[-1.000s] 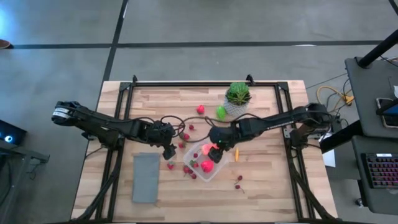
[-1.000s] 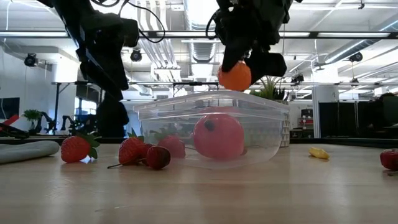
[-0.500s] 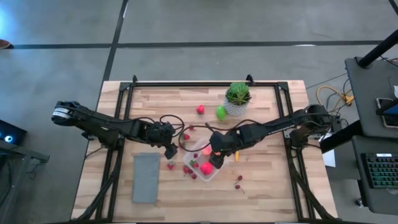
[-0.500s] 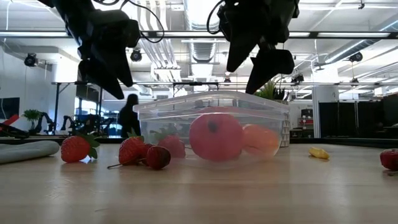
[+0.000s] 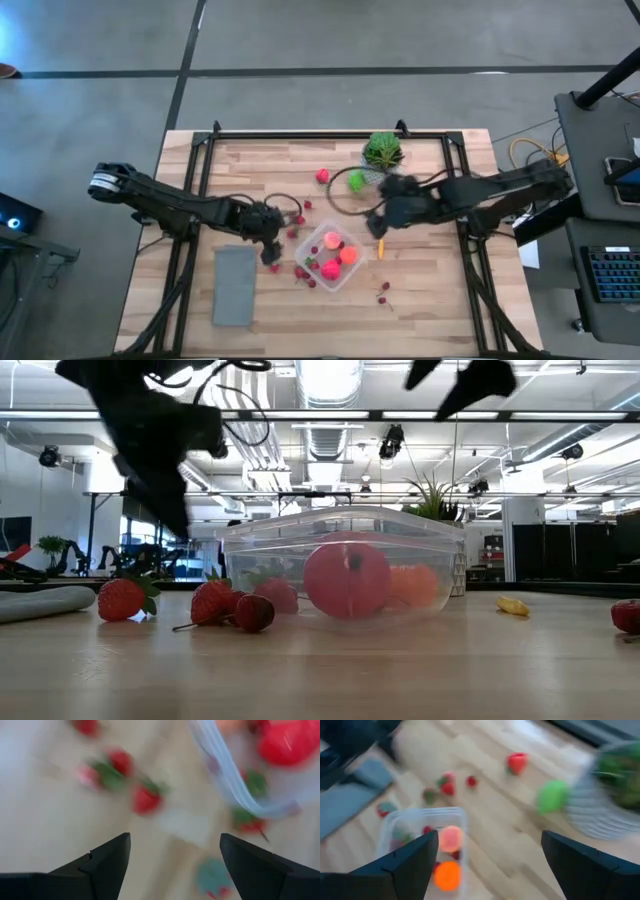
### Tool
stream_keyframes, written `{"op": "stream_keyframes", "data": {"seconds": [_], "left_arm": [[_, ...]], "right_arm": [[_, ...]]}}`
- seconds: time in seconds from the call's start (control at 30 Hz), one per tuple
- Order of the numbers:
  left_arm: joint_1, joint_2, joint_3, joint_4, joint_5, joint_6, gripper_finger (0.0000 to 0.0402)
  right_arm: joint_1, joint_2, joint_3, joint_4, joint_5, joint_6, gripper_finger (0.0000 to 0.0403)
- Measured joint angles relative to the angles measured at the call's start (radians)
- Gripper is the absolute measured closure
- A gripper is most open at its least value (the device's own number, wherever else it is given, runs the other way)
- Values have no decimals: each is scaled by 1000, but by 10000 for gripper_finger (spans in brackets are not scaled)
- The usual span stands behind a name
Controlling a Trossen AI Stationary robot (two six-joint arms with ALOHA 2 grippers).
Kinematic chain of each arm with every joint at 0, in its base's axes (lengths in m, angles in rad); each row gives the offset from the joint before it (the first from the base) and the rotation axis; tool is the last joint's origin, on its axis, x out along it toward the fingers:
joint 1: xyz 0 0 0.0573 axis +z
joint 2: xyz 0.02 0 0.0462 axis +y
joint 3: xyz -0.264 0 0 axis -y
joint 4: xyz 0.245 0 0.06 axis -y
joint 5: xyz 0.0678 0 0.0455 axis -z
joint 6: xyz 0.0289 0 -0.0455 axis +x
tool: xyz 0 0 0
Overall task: Pick and placing Produce into tupperware
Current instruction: Put the red strawberry into the transparent bin
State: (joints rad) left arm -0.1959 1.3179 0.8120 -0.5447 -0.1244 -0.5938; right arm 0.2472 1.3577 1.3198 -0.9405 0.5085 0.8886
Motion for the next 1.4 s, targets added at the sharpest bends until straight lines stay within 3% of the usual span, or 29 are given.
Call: {"op": "stream_keyframes", "data": {"seconds": [0.1,0.2,0.43,0.67,1.1,1.4], "left_arm": [[-61,27,-10,1,93,-4,109],[-137,40,-7,3,101,-40,109],[-244,80,-6,17,-15,-193,109],[-251,149,-12,13,-52,-425,109],[-252,186,8,76,-12,-816,109],[-253,186,4,73,-11,-869,142]], "right_arm": [[18,-71,-7,-123,56,91,61],[38,-121,-17,-218,106,183,62],[47,-142,-30,-290,181,272,62],[47,-98,-32,-281,220,273,63],[47,-29,-32,-282,218,282,62],[47,-33,-32,-282,218,282,63]]}}
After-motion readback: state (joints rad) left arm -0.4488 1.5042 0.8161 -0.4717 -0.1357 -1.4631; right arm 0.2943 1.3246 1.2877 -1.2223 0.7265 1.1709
